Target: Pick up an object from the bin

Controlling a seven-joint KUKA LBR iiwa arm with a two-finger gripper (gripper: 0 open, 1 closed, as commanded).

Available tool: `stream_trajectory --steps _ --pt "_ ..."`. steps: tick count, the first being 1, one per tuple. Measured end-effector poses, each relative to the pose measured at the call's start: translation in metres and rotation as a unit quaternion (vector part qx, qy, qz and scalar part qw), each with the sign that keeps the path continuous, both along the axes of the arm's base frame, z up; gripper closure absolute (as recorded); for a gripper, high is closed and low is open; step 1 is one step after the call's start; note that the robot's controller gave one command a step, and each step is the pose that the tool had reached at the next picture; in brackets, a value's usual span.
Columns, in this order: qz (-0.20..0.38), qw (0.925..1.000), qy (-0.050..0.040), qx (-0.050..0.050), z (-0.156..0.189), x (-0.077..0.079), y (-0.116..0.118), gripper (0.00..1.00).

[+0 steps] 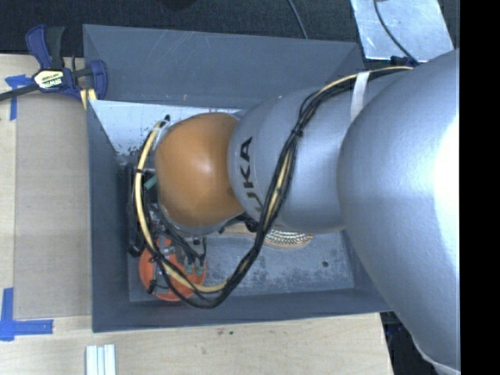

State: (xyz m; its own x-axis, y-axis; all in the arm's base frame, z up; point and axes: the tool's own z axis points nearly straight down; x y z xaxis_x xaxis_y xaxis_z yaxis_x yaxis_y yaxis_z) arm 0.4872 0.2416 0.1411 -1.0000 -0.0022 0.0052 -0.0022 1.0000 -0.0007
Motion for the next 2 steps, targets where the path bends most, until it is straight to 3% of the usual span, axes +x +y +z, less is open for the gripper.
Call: stream_trajectory --steps 1,2 --pt "-0.002 1.0 -0.0034 0.001 0.003 0.002 -0.001 0.0" --pt "0.297 0.9548 -0.009 0.003 -0.068 0.009 -0.009 0.0"
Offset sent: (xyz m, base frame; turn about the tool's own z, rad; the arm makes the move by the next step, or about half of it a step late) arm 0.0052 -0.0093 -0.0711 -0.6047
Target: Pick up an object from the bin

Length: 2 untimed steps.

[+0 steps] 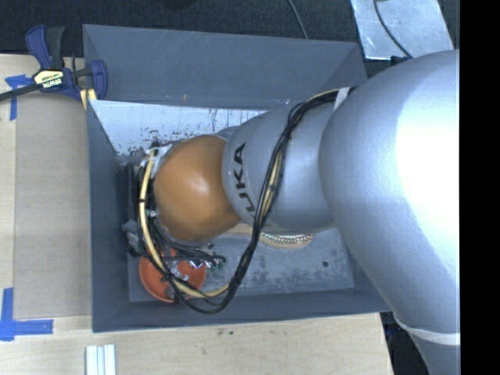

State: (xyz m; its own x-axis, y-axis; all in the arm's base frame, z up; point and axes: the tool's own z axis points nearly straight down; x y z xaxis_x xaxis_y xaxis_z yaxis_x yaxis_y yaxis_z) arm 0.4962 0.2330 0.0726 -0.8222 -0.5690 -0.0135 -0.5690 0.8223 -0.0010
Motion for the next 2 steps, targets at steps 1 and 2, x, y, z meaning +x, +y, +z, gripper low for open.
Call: stream_trajectory --steps 1,2 --pt "0.003 1.0 -0.0035 0.002 0.002 -0.0088 -0.0065 0.0" --pt "-0.002 1.0 -0.0037 0.003 0.003 -0.0016 -0.0015 0.0"
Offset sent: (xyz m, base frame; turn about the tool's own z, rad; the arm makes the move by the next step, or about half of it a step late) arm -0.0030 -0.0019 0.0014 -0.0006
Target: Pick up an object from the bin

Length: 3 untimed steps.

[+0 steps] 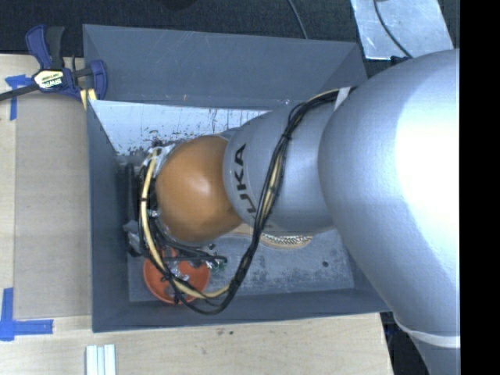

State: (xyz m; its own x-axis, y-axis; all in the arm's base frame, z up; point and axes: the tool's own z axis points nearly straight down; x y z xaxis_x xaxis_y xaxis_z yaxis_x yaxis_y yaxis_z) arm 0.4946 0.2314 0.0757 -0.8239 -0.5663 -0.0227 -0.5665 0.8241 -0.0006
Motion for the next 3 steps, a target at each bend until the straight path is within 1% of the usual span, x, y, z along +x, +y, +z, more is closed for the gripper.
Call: stream_trajectory --steps 1,2,3 --pt "0.001 1.0 -0.0021 0.001 0.0013 -0.0031 -0.0027 0.0" --pt "-0.002 0.9999 -0.012 0.007 0.0088 0.0054 0.0017 1.0" --pt "-0.002 0.9999 -0.012 0.007 0.0088 0.0054 0.0017 1.0"
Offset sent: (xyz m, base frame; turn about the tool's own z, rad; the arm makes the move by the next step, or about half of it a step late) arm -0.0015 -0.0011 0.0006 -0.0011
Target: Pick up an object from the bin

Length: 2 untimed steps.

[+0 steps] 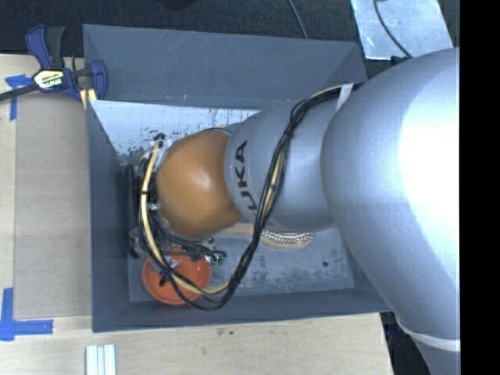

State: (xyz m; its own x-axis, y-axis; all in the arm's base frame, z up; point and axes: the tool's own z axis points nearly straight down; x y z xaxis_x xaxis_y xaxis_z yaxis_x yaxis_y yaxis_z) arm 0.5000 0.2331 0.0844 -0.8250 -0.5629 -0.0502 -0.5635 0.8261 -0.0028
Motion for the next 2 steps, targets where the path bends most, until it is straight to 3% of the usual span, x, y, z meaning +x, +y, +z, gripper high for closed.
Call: stream_trajectory --steps 2 --pt "0.0 1.0 0.004 -0.002 0.047 -0.002 -0.002 1.0"
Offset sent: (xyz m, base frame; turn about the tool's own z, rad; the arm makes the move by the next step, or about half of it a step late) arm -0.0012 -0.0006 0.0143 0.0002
